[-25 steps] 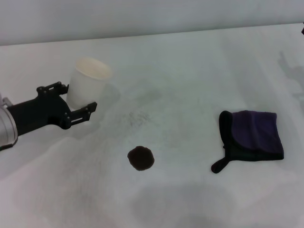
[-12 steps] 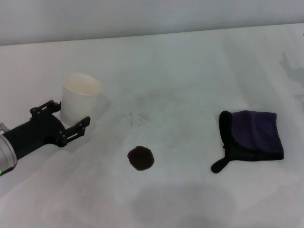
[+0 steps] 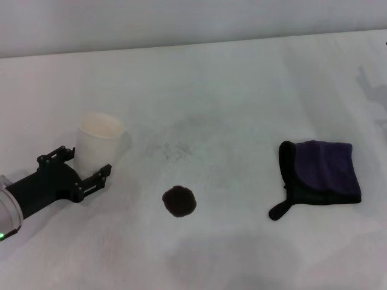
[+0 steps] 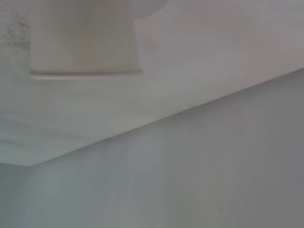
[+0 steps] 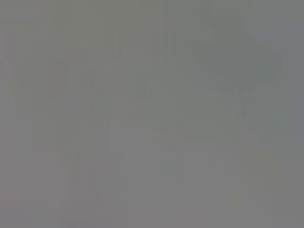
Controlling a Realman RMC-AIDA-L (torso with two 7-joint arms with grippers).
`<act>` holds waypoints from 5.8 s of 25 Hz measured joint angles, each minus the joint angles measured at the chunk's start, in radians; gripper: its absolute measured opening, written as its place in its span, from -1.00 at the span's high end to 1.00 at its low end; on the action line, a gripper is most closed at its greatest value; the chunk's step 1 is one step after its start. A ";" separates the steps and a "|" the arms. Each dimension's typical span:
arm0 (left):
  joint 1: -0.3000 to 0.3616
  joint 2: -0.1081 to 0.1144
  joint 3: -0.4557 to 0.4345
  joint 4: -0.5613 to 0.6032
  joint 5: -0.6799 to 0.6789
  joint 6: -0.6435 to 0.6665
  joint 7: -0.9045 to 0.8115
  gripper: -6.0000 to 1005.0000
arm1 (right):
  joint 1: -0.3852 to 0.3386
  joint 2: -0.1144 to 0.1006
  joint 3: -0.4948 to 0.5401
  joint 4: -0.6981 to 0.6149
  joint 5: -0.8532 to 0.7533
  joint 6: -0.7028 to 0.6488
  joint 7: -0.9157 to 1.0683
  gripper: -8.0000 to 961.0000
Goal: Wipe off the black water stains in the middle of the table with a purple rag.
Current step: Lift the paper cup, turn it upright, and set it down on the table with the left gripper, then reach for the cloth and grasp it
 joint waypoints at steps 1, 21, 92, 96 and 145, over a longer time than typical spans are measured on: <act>0.000 0.000 0.001 0.000 0.000 -0.001 0.000 -0.49 | -0.001 0.000 0.000 0.000 0.000 0.000 0.000 -0.82; 0.008 -0.006 0.014 -0.009 0.010 0.012 0.071 -0.64 | -0.006 0.000 0.000 0.000 0.005 -0.022 0.000 -0.82; 0.166 0.006 -0.146 -0.053 -0.680 -0.178 0.439 -0.76 | 0.194 -0.015 -0.118 1.295 -2.460 0.585 2.444 -0.61; 0.154 0.006 -0.162 -0.053 -0.680 -0.189 0.446 -0.76 | 0.192 0.000 -0.224 1.292 -2.492 0.620 2.506 -0.61; 0.101 0.004 -0.169 -0.101 -0.670 -0.186 0.467 -0.76 | 0.330 0.008 -0.529 0.792 -2.485 0.422 2.582 -0.27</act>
